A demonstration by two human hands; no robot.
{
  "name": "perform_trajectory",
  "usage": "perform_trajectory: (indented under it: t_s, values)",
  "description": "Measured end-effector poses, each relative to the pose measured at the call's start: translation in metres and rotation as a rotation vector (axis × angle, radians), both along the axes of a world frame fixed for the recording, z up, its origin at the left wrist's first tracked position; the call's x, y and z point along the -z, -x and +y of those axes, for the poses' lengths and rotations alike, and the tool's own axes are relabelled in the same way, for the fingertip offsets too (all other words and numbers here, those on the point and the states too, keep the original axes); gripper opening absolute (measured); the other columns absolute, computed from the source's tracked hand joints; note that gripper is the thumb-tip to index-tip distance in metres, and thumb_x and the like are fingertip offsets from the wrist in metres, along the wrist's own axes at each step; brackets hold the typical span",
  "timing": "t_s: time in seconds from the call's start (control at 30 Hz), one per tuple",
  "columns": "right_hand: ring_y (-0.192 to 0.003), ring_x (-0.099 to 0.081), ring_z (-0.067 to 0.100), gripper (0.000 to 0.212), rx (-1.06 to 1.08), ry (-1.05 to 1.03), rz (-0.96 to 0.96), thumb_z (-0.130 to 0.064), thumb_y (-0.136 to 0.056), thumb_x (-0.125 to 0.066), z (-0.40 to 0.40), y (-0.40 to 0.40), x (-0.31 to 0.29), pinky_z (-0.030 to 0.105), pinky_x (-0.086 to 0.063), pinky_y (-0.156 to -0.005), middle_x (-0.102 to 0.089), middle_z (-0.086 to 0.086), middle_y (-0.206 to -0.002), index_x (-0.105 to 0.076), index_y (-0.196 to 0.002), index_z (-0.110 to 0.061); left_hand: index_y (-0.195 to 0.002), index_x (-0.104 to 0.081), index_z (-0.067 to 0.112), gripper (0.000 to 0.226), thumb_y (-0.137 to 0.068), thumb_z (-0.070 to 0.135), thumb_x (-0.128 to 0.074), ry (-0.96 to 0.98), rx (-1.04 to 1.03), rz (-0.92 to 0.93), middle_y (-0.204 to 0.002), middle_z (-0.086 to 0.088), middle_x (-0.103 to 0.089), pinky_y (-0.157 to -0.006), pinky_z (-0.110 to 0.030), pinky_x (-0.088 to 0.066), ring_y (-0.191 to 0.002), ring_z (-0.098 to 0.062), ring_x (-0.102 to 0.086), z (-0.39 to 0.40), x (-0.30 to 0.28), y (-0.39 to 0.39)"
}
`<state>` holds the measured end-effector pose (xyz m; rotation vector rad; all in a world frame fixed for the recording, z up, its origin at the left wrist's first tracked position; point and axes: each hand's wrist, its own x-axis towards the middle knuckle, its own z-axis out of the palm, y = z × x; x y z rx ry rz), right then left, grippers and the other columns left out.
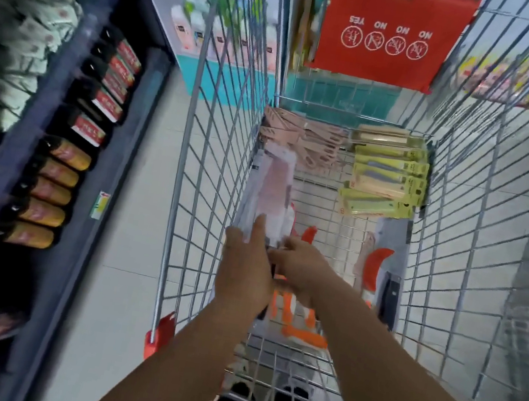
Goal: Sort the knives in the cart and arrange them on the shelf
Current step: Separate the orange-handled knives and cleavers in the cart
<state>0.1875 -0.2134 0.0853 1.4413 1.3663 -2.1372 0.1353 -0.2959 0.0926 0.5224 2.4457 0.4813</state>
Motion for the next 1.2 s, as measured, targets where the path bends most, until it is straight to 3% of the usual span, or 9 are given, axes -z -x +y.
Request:
perform_trajectory:
  t_s: [0.1,0.23,0.43,0.63,0.77,0.93,1.07,1.13,1.2]
  values:
    - [-0.08,-0.06,0.028,0.019,-0.063,-0.073,-0.026,-0.005,-0.089,-0.058,-0.006,0.027,0.018,0.044,-0.052,-0.077,-0.064,0.023,-0.096,-0.058,-0.107,0.002,-0.139,-0.034,0.014,0.044,-0.097,0.023,-0.044,0.064,-0.014,0.056,-0.14,-0.015,-0.035,-0.095,-0.036,-0.036,-0.124,-0.03,-0.038,-0.006,0.014,0.013]
    - [-0.091,-0.065,0.033,0.022,-0.212,-0.225,-0.048,-0.01,-0.095,-0.05,-0.015,0.038,0.032,0.046,-0.056,-0.084,-0.066,0.018,-0.101,-0.06,-0.113,-0.002,-0.152,-0.011,0.016,0.072,-0.093,0.017,-0.053,0.344,0.321,0.019,-0.159,-0.007,0.002,-0.119,-0.043,-0.016,-0.147,-0.027,0.0,-0.006,0.021,0.022]
    - [-0.08,-0.06,0.023,0.023,-0.412,-0.317,-0.09,-0.009,-0.099,-0.038,-0.016,0.032,0.046,0.036,-0.055,-0.075,-0.063,0.013,-0.098,-0.058,-0.111,-0.01,-0.149,0.013,0.036,0.098,-0.088,0.004,-0.056,0.387,0.394,-0.191,-0.16,-0.003,0.013,-0.111,-0.049,-0.032,-0.146,-0.032,-0.01,-0.018,0.045,0.024]
    - [-0.102,-0.059,0.028,0.028,-0.567,-0.654,-0.17,-0.008,-0.095,-0.043,-0.003,0.012,0.041,0.039,-0.051,-0.085,-0.055,0.013,-0.119,-0.052,-0.121,-0.007,-0.151,0.008,0.025,0.093,-0.088,0.014,-0.059,0.44,0.461,-0.026,-0.157,-0.014,0.019,-0.115,-0.046,-0.024,-0.146,-0.034,0.002,-0.011,0.04,0.013]
    - [-0.115,-0.052,0.032,0.024,-0.414,-0.799,-0.253,-0.015,-0.096,-0.041,0.011,-0.026,0.045,0.037,-0.041,-0.089,-0.053,0.014,-0.123,-0.05,-0.119,-0.015,-0.15,0.014,0.025,0.085,-0.095,0.023,-0.05,0.382,0.501,0.073,-0.157,-0.013,0.02,-0.119,-0.046,-0.012,-0.146,-0.032,0.011,0.007,0.036,0.0]
    - [-0.139,-0.025,0.032,0.073,-0.205,-0.702,-0.612,-0.016,-0.088,-0.055,0.027,-0.08,0.053,0.044,-0.026,-0.114,-0.021,0.012,-0.154,-0.016,-0.15,-0.017,-0.151,0.007,0.032,0.078,-0.097,0.022,-0.047,0.166,0.611,-0.031,-0.16,-0.002,0.012,-0.115,-0.043,-0.021,-0.148,-0.025,-0.001,0.034,0.047,-0.038]
    - [-0.123,-0.049,0.032,0.054,-0.392,-0.628,-0.585,-0.014,-0.085,-0.06,0.025,-0.099,0.063,0.039,-0.044,-0.1,-0.043,0.012,-0.139,-0.041,-0.135,-0.009,-0.152,-0.014,0.026,0.066,-0.095,0.016,-0.047,0.125,0.688,-0.225,-0.159,-0.006,-0.01,-0.115,-0.043,-0.025,-0.144,-0.028,-0.017,0.047,0.058,-0.067]
    - [-0.115,-0.056,0.028,0.038,-0.343,-0.621,-0.456,-0.01,-0.088,-0.055,0.021,-0.1,0.064,0.036,-0.047,-0.094,-0.056,0.009,-0.123,-0.051,-0.125,-0.01,-0.151,-0.019,0.025,0.065,-0.094,0.012,-0.048,0.144,0.72,-0.246,-0.159,-0.004,-0.014,-0.115,-0.046,-0.024,-0.144,-0.027,-0.018,0.049,0.067,-0.073]
    - [-0.123,-0.05,0.029,0.04,-0.168,-0.604,-0.436,-0.012,-0.092,-0.049,0.022,-0.101,0.063,0.038,-0.044,-0.1,-0.053,0.01,-0.132,-0.048,-0.132,-0.012,-0.152,-0.011,0.028,0.077,-0.09,0.003,-0.05,0.187,0.799,-0.24,-0.16,-0.002,-0.007,-0.115,-0.047,-0.024,-0.146,-0.027,-0.014,0.047,0.074,-0.076]
